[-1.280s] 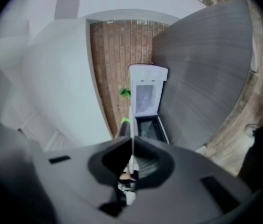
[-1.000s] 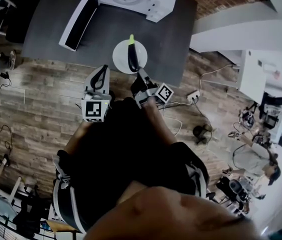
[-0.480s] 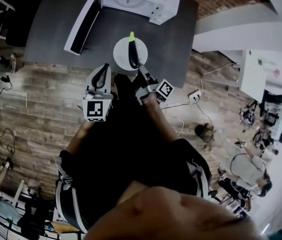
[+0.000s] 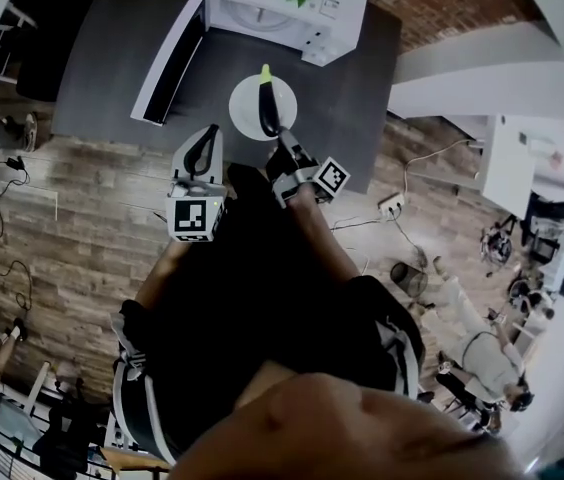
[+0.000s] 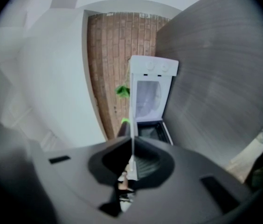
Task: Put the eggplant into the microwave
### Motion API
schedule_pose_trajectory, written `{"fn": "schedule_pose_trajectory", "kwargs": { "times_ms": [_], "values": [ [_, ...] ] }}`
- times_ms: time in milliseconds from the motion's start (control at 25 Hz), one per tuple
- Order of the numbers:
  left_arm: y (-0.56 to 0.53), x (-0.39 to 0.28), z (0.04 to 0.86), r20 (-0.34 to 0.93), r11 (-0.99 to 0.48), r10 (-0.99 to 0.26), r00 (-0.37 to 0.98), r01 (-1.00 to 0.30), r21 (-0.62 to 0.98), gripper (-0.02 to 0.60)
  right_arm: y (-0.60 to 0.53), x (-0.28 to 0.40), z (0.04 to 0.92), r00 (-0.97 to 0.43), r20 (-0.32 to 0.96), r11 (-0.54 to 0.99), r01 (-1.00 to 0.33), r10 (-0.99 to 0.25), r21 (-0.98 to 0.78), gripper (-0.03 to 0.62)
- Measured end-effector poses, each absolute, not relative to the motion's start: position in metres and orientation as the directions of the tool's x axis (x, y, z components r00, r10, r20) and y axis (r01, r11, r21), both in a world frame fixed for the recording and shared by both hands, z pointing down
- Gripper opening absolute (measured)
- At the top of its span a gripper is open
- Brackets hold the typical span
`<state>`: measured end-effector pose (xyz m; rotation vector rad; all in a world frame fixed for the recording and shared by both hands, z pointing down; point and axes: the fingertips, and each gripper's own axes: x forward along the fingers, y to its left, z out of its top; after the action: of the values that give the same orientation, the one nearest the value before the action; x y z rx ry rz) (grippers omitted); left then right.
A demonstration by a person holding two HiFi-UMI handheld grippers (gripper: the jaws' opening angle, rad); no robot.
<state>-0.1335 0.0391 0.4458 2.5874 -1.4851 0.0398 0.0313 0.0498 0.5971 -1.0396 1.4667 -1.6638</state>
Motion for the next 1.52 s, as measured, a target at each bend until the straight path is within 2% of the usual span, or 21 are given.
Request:
{"fn": "schedule_pose_trajectory", "kwargs": {
  "times_ms": [1520],
  "values": [
    [-0.097, -0.07, 0.45, 0.14, -0.535, -0.826, 0.547, -0.837, 0.114, 0.043, -0.121, 0.075, 0.692, -0.415, 0.149, -0.138, -0.058, -0.897, -0.989, 0.038]
  ]
}}
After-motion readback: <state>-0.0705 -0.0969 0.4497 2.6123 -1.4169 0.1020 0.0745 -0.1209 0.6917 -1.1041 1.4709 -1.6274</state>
